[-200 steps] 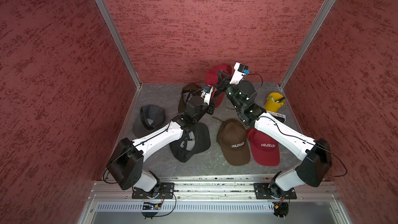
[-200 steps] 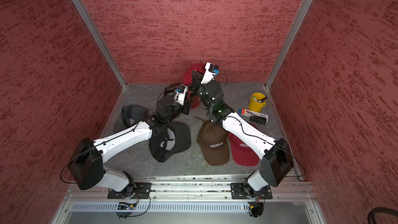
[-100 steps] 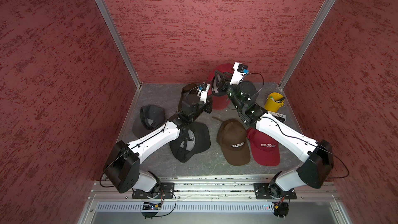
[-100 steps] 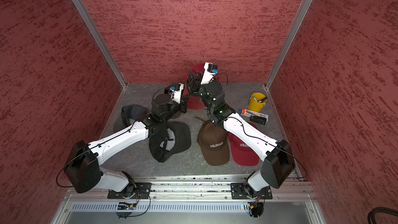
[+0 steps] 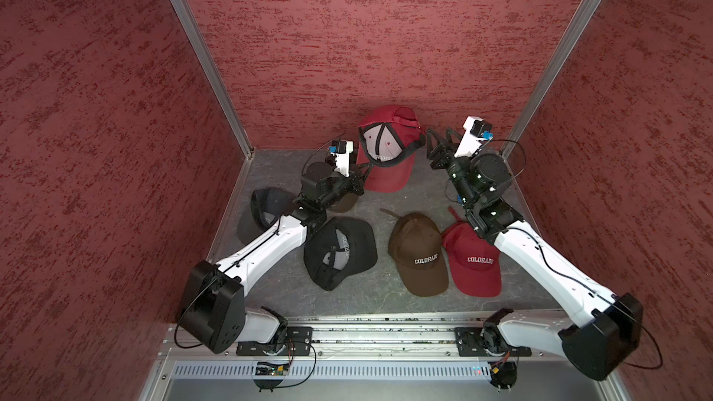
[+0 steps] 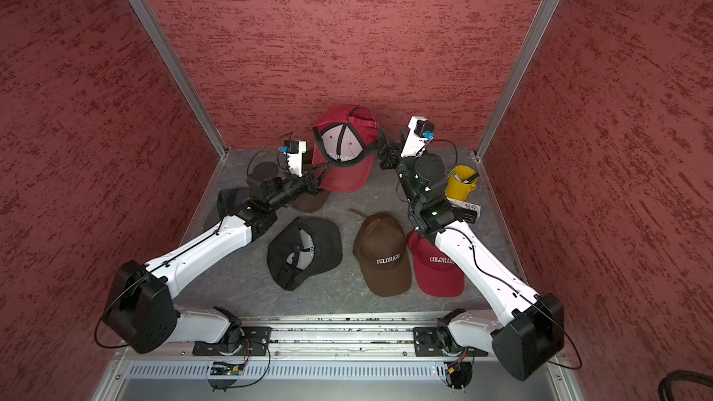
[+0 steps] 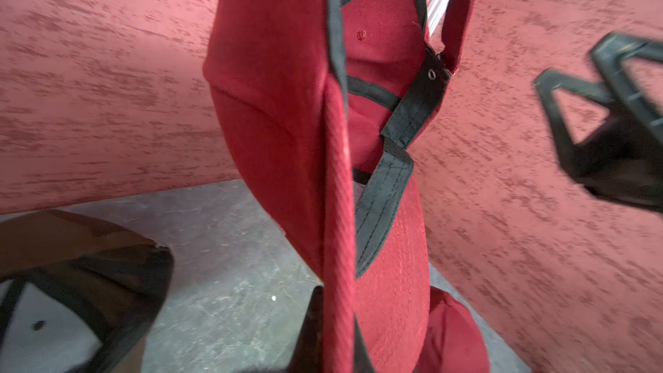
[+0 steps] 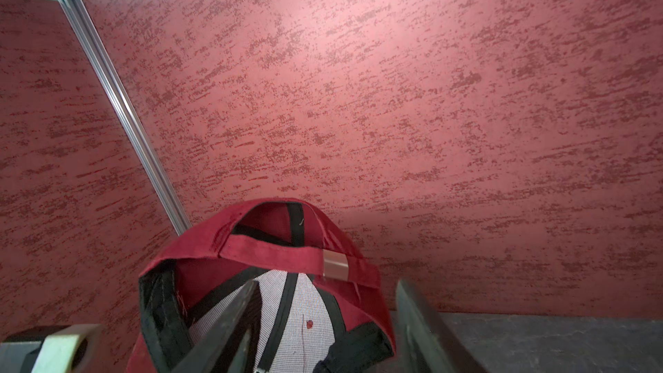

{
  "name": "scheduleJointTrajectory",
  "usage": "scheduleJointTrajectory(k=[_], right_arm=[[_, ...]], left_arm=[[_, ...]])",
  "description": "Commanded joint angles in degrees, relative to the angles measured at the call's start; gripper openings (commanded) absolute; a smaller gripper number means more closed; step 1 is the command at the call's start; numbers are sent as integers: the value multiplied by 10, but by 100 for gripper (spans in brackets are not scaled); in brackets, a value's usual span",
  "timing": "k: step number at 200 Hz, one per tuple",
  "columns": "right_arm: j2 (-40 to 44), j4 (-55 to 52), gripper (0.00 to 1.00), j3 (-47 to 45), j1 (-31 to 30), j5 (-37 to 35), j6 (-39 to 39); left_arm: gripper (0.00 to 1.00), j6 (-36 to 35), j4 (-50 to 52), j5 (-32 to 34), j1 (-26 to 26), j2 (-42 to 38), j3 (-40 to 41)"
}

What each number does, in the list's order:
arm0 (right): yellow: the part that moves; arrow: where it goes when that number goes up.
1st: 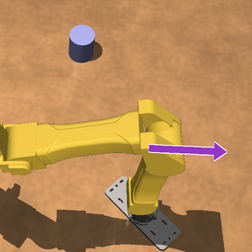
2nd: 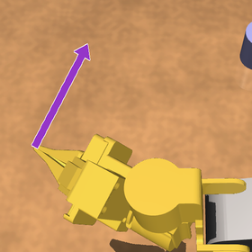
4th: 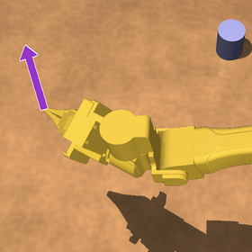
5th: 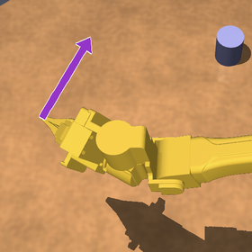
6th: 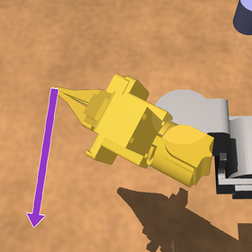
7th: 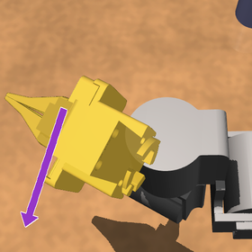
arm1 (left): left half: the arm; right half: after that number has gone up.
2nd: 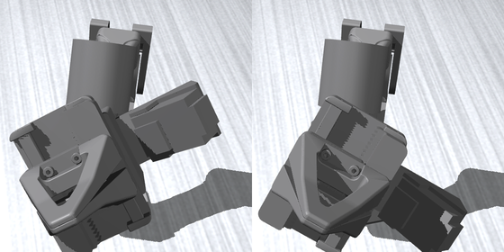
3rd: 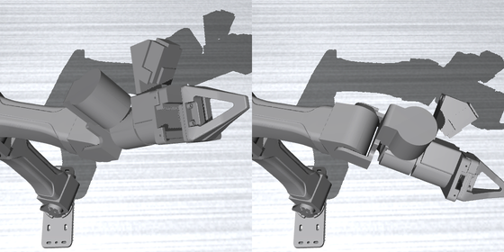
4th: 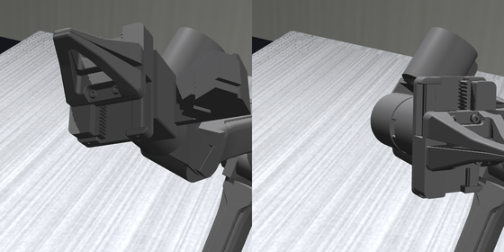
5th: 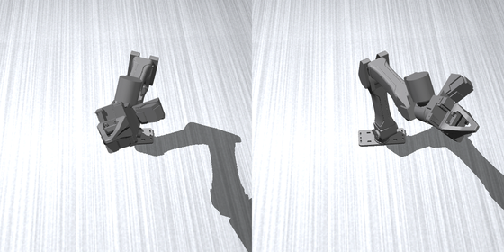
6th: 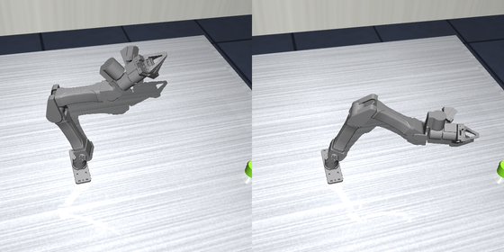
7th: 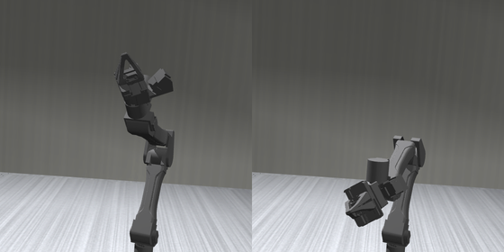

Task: Open the adjustable buckle of the baseball cap
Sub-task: Pick up the baseball cap from the center of the board.

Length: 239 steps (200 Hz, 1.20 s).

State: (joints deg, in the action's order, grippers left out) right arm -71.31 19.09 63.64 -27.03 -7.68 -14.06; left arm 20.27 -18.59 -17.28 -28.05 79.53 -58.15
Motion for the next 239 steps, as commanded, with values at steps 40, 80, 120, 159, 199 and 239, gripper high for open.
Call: scheduleJointTrajectory(k=[40, 80, 120, 159, 199, 239], right_arm=[[-27, 23, 63, -28, 11, 84, 0], [-27, 32, 64, -32, 16, 73, 39], [-18, 30, 64, -46, 18, 39, 70], [8, 42, 62, -60, 20, 60, 107], [44, 58, 59, -94, 20, 71, 138], [67, 62, 53, -116, 20, 19, 168]], left_arm=[[0, 69, -114, -99, 19, -15, 30], [0, 74, -119, -120, 23, -19, 38], [0, 81, -143, -142, 28, -17, 41], [0, 80, -140, -143, 30, -13, 38], [0, 76, -135, -140, 30, -11, 32], [0, 76, -138, -140, 30, -7, 30]])
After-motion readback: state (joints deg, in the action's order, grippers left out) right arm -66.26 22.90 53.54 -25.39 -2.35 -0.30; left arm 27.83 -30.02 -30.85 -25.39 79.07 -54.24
